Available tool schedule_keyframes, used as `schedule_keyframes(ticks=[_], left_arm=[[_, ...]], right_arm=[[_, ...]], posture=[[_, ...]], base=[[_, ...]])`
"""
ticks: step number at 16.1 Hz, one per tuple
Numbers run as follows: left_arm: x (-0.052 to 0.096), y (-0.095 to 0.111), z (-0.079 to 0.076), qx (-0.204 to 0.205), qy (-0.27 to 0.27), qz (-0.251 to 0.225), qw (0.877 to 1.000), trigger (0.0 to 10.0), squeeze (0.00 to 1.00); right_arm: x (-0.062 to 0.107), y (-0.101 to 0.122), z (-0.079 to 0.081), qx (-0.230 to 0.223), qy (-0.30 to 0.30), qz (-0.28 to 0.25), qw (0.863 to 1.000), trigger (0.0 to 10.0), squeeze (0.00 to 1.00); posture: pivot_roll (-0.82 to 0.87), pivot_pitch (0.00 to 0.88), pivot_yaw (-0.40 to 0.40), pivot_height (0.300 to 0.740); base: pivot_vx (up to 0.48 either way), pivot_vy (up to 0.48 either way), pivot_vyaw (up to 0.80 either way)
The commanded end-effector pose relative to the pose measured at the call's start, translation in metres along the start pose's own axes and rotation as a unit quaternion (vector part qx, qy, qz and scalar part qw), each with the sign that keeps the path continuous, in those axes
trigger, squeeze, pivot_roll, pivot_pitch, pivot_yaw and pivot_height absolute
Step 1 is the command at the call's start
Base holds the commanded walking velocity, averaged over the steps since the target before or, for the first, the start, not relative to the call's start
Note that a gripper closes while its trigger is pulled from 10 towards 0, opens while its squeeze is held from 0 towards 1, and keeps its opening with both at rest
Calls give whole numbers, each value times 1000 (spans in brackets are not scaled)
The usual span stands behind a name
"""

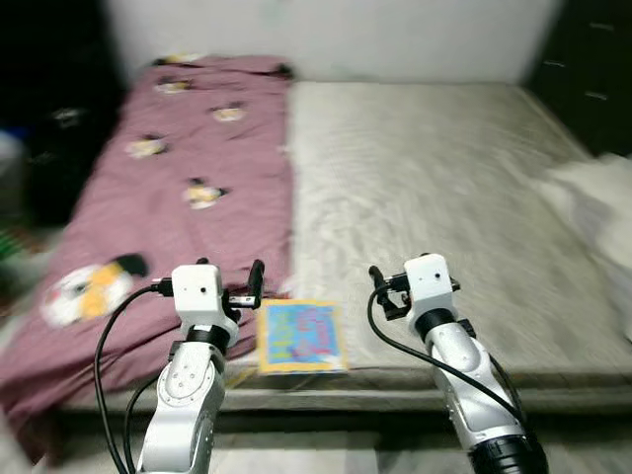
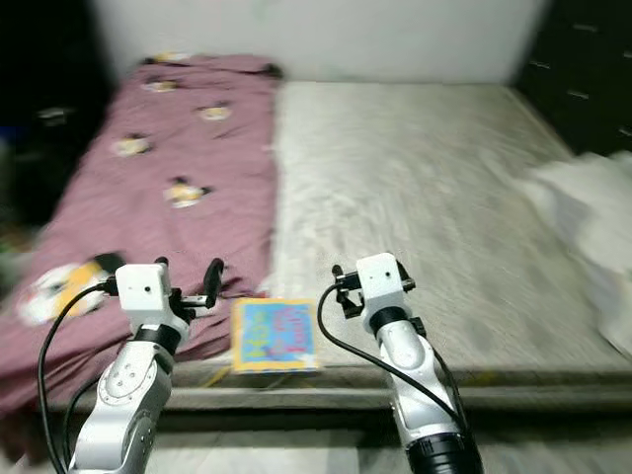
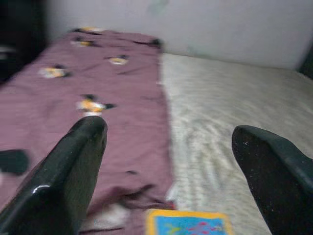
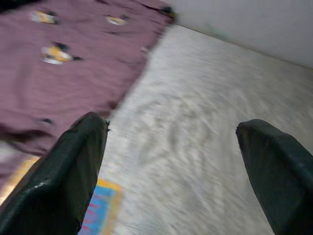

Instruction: Clean up the room

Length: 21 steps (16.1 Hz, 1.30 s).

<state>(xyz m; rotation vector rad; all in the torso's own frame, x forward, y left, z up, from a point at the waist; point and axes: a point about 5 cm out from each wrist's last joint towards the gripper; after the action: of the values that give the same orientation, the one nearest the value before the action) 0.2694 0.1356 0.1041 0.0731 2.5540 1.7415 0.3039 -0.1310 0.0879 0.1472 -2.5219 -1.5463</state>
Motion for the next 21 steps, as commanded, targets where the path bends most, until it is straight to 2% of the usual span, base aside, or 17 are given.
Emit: schedule_keyframes(ticks=[1, 10, 12, 15, 19, 21], left_arm=[[1, 3, 1, 0, -3, -5, 1000, 10000, 0], [1, 2, 1, -2, -3, -1, 1000, 10000, 0], [1, 0, 2, -4, 2, 4, 1000, 10000, 0], [1, 1, 0, -2, -8, 3, 1000, 10000, 0], [1, 1, -1, -2, -10, 4, 1000, 10000, 0], [1, 1, -1, -1, -11, 6, 1000, 10000, 0]], right_arm=[[0, 2, 2, 1, 4, -5, 1000, 10000, 0], [-1, 1, 1, -5, 2, 0, 1000, 10000, 0], [0, 1, 0, -22, 0, -2, 1000, 10000, 0], [0, 0, -2, -23, -3, 1, 1000, 10000, 0], [0, 0, -2, -40, -4, 2, 999, 10000, 0], [0, 0, -1, -39, -3, 2, 999, 10000, 0]], posture=[[-7, 50, -8, 740], [-6, 54, -5, 740], [-5, 55, -5, 740], [-6, 57, -5, 740], [-6, 57, -5, 740], [-7, 60, -4, 740]], base=[[244, 0, 0], [0, 0, 0], [0, 0, 0], [0, 0, 0], [248, 0, -762], [261, 0, 0]])
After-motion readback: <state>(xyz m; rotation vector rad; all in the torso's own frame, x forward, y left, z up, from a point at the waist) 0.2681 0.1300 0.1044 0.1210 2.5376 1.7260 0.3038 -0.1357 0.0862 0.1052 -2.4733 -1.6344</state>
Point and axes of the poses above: a point about 5 cm out from each wrist's last joint towards the gripper, its own x axis pointing back from the gripper into the wrist, its own y axis along the axis of the wrist's last joint, z = x × y, and after that the axes turned 15 degrees about x, right-handed
